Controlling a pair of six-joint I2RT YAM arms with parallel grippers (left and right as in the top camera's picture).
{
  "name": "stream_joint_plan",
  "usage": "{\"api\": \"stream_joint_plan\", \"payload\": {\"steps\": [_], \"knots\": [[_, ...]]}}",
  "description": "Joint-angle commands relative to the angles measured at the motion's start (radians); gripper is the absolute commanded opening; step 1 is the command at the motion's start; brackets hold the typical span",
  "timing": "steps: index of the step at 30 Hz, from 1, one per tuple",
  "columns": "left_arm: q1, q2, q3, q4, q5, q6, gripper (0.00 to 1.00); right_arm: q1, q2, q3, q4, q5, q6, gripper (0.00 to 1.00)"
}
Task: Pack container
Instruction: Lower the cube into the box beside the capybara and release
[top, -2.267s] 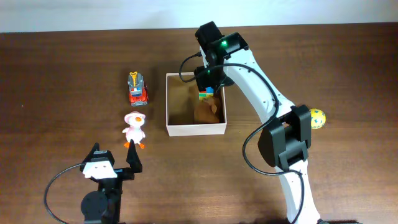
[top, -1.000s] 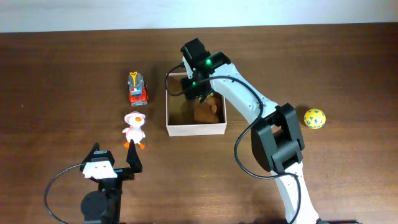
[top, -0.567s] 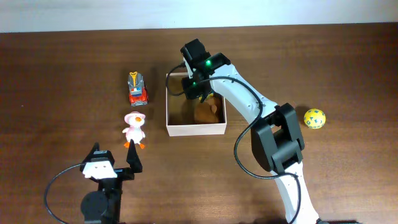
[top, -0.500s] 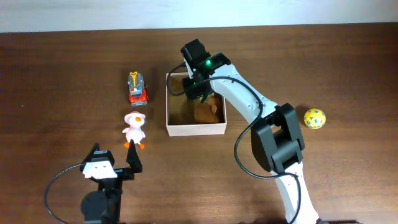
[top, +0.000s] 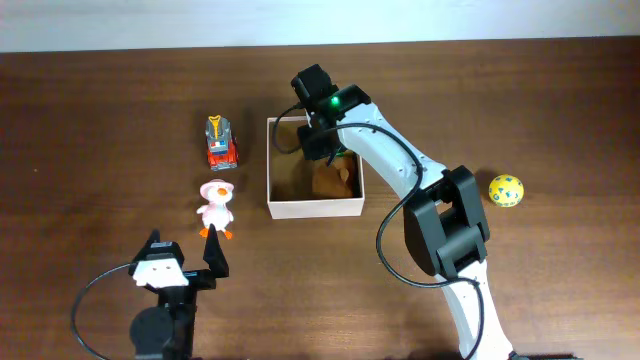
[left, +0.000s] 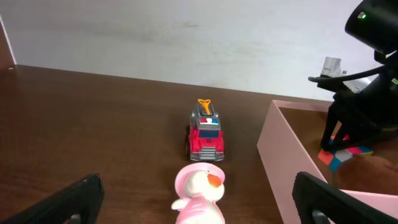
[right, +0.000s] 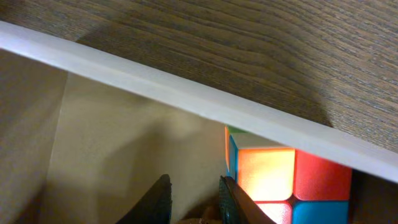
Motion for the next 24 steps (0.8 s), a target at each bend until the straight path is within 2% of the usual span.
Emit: {"api": "stream_joint_plan", "payload": {"steps": [1, 24], "knots": [[0.006, -0.004, -0.006, 0.0, 0.011, 0.016, 0.99, 0.0, 0.003, -0.008, 0.005, 0.026, 0.005, 0.29], [0.006, -0.004, -0.006, 0.0, 0.011, 0.016, 0.99, 0.0, 0.003, -0.008, 0.031, 0.102, 0.001, 0.3]]}}
